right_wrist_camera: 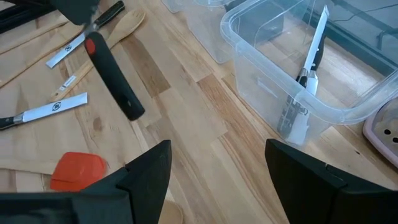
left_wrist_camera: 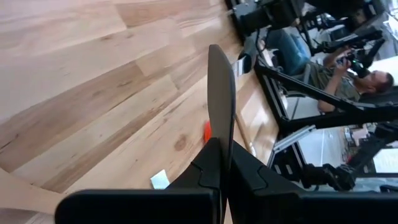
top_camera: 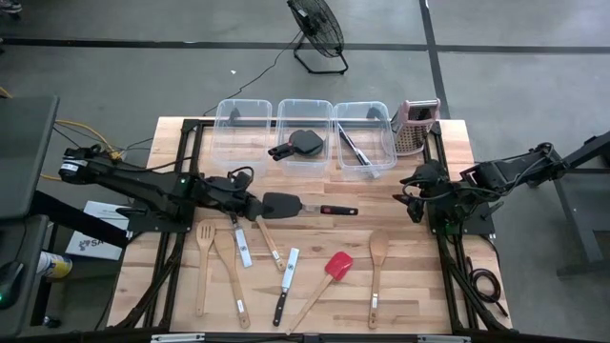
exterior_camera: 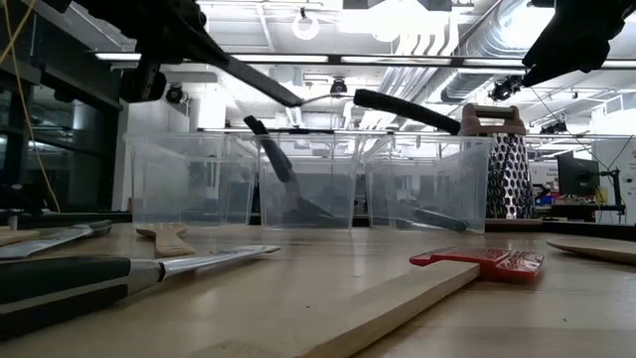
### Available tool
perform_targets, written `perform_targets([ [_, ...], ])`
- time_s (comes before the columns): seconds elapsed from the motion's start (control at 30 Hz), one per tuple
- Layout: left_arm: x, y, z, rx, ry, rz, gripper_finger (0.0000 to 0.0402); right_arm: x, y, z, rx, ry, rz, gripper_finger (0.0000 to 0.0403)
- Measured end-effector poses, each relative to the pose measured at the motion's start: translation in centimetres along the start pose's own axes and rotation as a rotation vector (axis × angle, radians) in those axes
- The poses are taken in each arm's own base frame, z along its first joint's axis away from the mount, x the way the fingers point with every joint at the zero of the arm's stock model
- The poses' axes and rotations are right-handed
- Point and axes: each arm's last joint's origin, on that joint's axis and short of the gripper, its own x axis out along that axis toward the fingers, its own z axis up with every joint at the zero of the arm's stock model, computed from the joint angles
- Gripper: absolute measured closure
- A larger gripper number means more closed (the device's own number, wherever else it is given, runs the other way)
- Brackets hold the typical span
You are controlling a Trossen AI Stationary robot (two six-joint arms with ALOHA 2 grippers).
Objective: Pick & Place Kitchen Items
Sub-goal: Put the black spatula into the transparent middle bin
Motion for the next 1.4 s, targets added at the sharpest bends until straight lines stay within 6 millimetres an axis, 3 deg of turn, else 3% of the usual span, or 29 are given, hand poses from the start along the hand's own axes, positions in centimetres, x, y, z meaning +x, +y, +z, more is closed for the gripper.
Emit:
perform_targets([
  [0.13,-0.6,-0.7,0.4,0.049,-0.021,-0.025,0.0402,0.0,0.0,0.0,0.008,0.000,0.000,0.0151],
  [0.3,-1.9,-3.3,2.0,0.161,-0.112,-0.043,0.0402,0.0,0.0,0.0,0.018,0.000,0.000,0.0151],
  [0.63,-5.2,-7.1,5.2,0.351,-0.381,0.215,0.0401,0.0,0.0,0.0,0.028,-0.009,-0.009,0.0151],
  [0.77,-5.5,-7.9,5.9,0.407,-0.489,0.288,0.0401,0.0,-0.1,0.1,0.030,-0.019,-0.019,0.0151],
  [1.07,-4.4,-7.9,6.1,0.458,-0.623,0.449,0.0401,0.0,-0.1,0.1,0.037,-0.020,-0.019,0.0151],
  [1.4,-1.0,-7.9,5.7,0.468,-0.700,0.546,0.0401,0.0,-0.1,0.1,0.063,-0.025,-0.024,0.0151],
])
